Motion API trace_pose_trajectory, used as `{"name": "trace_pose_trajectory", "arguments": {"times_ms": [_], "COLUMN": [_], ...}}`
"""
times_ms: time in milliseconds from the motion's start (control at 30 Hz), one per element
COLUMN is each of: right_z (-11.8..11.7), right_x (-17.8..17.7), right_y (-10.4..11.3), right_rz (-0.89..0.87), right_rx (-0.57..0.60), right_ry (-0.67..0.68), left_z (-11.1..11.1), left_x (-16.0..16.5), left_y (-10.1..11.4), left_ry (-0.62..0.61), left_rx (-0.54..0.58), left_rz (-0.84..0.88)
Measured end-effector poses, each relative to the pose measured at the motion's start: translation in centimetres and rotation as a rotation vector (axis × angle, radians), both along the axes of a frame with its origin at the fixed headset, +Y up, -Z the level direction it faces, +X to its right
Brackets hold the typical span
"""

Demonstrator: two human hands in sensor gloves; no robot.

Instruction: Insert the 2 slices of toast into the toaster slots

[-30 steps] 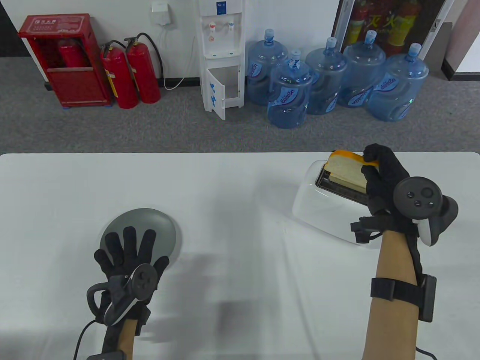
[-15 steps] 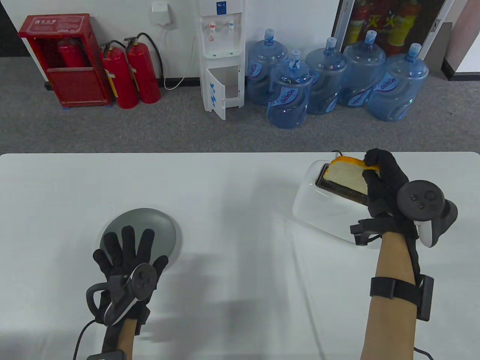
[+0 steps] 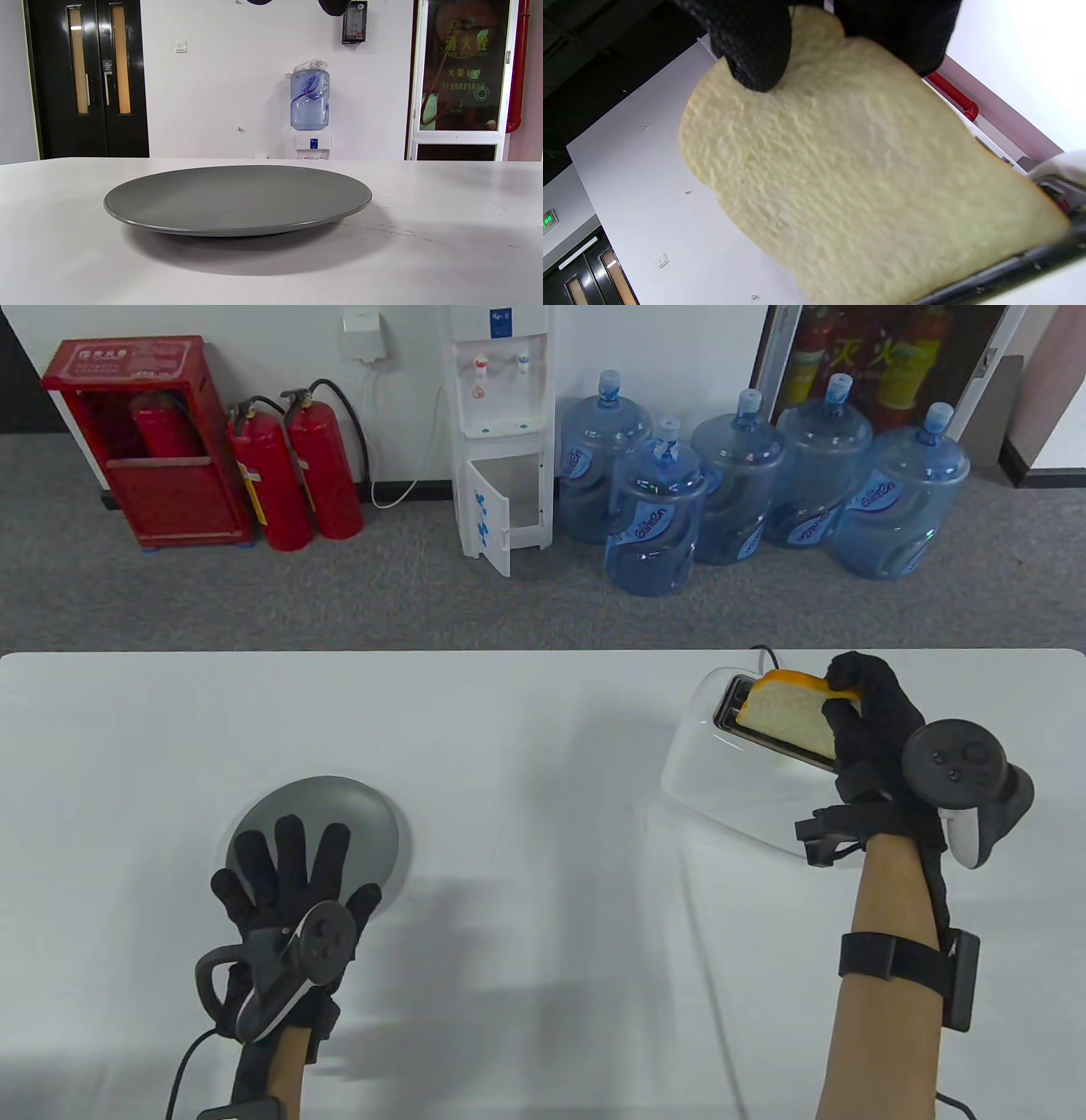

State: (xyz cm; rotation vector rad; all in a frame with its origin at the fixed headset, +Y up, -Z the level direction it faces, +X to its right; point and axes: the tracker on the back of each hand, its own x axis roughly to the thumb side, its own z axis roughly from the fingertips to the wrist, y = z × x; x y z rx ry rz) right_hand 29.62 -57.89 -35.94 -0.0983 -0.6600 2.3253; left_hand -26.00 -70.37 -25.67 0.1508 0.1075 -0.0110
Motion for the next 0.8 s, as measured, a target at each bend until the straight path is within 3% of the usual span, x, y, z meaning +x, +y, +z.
{"name": "trace_pose_trajectory", "arguments": {"times_ms": [800], "right_z": [-1.2], "right_x": [-0.1], "right_y": [-2.7], "right_rz": [0.014], "right_rx": [-0.060], "right_ry": [0.009], "left_z": [-0.2], "left_x": [0.2], "left_y": [-0.3], "left_ry": [-0.006], "left_rx": [-0.020], "left_rz": [-0.009]}}
